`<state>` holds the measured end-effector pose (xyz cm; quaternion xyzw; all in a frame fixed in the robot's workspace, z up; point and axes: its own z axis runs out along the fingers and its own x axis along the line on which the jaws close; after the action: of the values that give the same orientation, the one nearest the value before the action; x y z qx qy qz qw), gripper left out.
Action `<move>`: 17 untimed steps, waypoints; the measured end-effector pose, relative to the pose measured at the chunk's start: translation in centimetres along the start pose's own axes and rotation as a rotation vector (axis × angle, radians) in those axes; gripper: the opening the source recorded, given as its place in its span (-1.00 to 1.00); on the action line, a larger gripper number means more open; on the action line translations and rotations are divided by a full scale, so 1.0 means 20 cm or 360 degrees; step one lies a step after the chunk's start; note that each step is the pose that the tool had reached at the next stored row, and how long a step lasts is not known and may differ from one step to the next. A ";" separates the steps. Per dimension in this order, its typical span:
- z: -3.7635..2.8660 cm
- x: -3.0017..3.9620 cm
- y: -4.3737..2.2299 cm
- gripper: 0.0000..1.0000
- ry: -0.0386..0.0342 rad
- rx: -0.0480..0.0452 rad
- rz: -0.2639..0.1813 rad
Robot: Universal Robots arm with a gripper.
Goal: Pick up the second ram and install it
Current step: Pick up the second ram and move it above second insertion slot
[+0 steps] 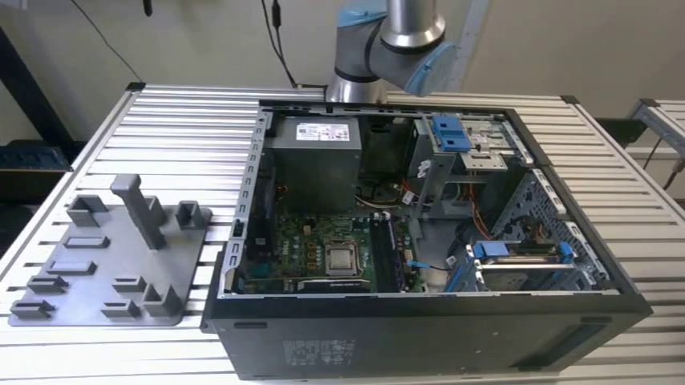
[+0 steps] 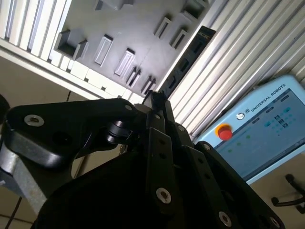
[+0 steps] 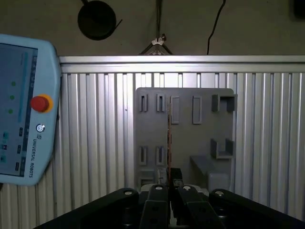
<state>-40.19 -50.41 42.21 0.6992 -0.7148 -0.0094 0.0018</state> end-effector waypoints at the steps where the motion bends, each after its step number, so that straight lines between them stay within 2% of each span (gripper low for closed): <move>1: 0.000 0.000 -0.009 -0.72 0.0000 0.0000 0.0000; 10: -0.002 -0.003 -0.112 -0.72 0.0000 0.0000 0.0000; 17: -0.003 -0.005 -0.212 -0.72 0.0000 -0.0001 0.0000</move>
<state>-35.94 -50.42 42.21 0.6992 -0.7148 -0.0096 0.0019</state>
